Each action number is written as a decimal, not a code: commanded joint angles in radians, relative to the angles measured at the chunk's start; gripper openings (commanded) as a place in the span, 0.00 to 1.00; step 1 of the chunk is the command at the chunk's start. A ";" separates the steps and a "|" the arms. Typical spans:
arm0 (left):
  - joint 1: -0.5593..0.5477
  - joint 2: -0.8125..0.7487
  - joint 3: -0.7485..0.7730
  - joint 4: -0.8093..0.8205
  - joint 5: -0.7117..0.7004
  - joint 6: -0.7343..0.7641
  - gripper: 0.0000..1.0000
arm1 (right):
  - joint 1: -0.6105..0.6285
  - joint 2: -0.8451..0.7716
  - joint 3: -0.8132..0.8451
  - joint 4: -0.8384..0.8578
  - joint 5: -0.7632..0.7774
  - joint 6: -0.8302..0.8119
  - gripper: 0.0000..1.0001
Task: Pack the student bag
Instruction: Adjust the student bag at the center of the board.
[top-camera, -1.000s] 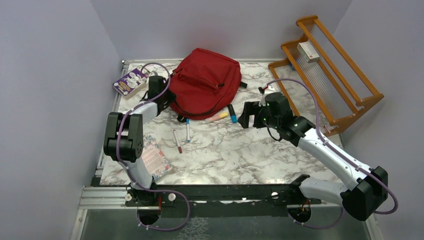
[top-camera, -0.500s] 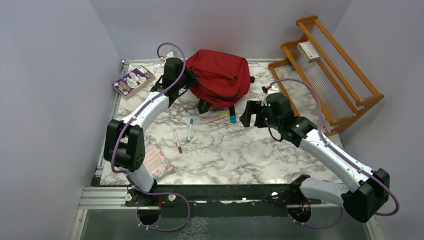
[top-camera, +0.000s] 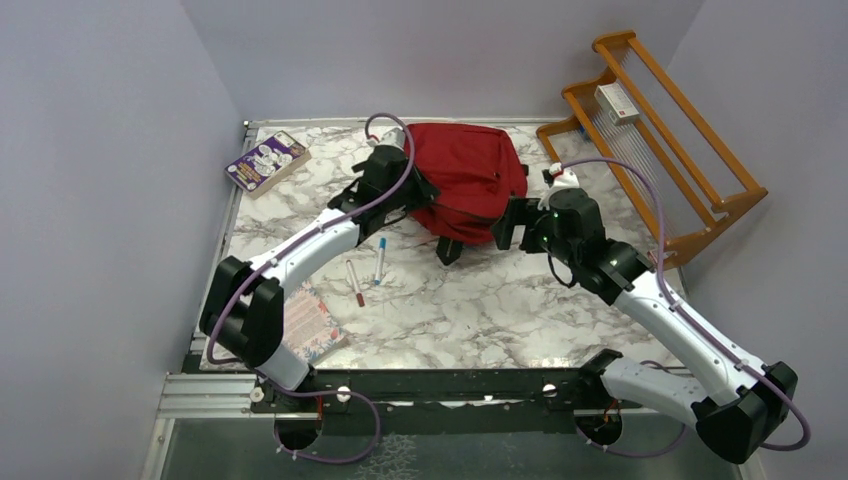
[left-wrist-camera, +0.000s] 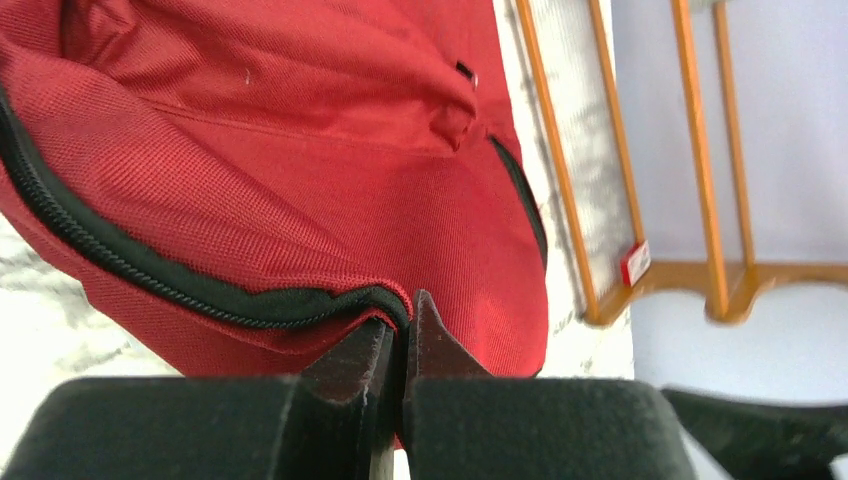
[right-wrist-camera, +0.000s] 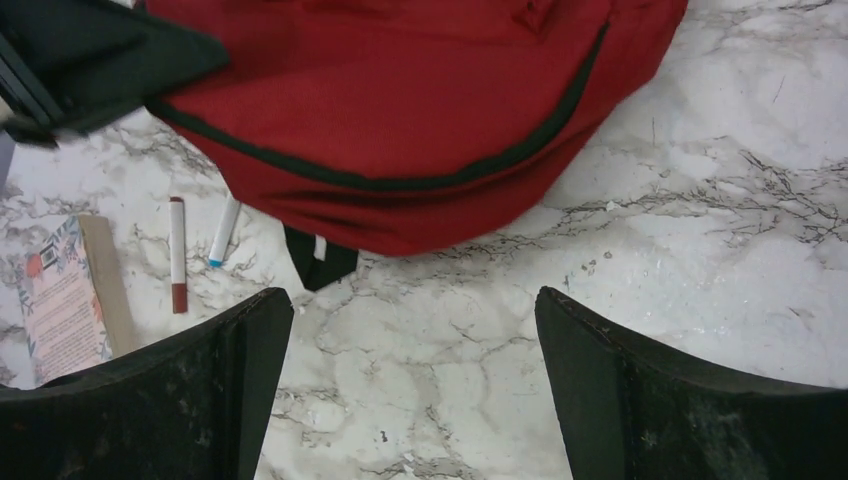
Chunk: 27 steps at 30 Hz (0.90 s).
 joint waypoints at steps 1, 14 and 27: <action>-0.089 -0.078 -0.084 0.046 0.073 0.044 0.00 | 0.003 -0.030 0.008 0.026 0.040 -0.011 0.97; -0.072 -0.194 -0.272 0.049 0.049 0.106 0.60 | 0.004 0.015 -0.052 0.087 -0.021 -0.031 1.00; 0.331 -0.236 -0.209 -0.008 0.124 0.279 0.72 | 0.003 0.177 0.054 0.129 -0.164 -0.077 0.99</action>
